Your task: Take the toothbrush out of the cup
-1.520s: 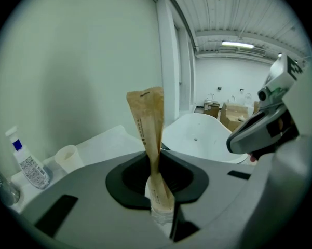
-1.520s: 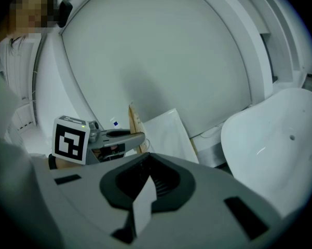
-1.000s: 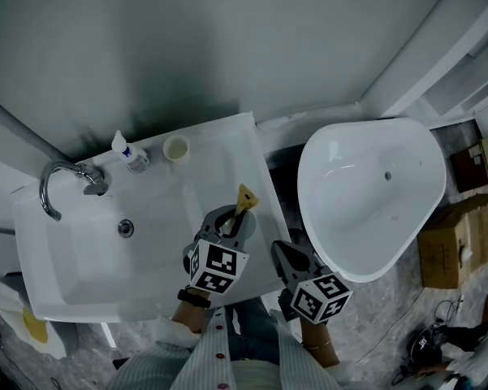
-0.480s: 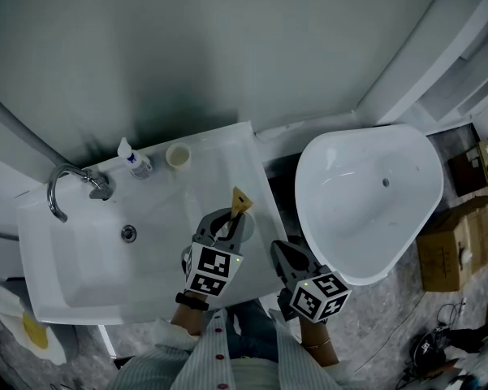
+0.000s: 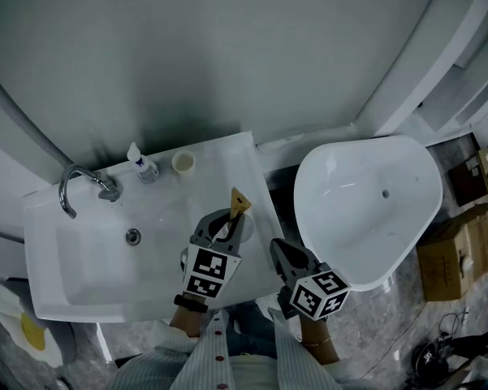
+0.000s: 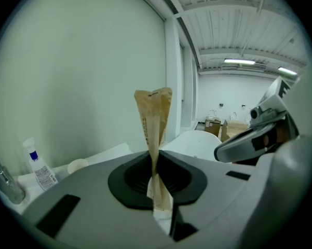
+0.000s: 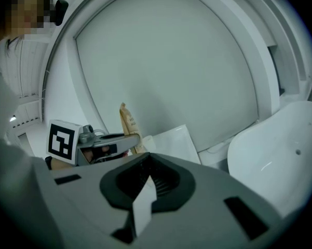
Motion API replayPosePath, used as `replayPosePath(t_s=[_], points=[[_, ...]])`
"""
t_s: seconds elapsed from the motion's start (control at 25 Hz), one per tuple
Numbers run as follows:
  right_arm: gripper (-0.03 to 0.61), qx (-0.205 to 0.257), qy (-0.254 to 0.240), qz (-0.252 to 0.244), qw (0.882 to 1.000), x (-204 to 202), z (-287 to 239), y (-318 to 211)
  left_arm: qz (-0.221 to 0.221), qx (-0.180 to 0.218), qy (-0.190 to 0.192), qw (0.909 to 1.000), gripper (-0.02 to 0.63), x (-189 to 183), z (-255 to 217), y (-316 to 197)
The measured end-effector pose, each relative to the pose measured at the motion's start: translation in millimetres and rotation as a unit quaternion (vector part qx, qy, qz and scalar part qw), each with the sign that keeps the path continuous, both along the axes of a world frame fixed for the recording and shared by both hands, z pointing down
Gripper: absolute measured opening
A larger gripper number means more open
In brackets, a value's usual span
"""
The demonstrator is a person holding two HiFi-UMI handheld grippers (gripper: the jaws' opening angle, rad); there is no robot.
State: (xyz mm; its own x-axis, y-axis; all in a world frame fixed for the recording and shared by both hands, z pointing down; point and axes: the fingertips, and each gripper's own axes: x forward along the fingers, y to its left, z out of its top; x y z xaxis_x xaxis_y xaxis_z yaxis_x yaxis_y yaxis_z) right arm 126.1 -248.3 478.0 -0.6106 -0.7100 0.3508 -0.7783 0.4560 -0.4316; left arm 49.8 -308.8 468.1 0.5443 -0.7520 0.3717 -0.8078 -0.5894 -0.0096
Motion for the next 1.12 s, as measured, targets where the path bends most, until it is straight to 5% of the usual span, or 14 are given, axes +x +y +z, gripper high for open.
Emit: replayPosePath(t_s=[1.12], points=[[0.012,0.087,-0.013,-0.134,0.987,-73.3,-67.1,-8.2,-0.039,0.057,0.105,0.992,0.037,-37.7,-97.1,48.7]])
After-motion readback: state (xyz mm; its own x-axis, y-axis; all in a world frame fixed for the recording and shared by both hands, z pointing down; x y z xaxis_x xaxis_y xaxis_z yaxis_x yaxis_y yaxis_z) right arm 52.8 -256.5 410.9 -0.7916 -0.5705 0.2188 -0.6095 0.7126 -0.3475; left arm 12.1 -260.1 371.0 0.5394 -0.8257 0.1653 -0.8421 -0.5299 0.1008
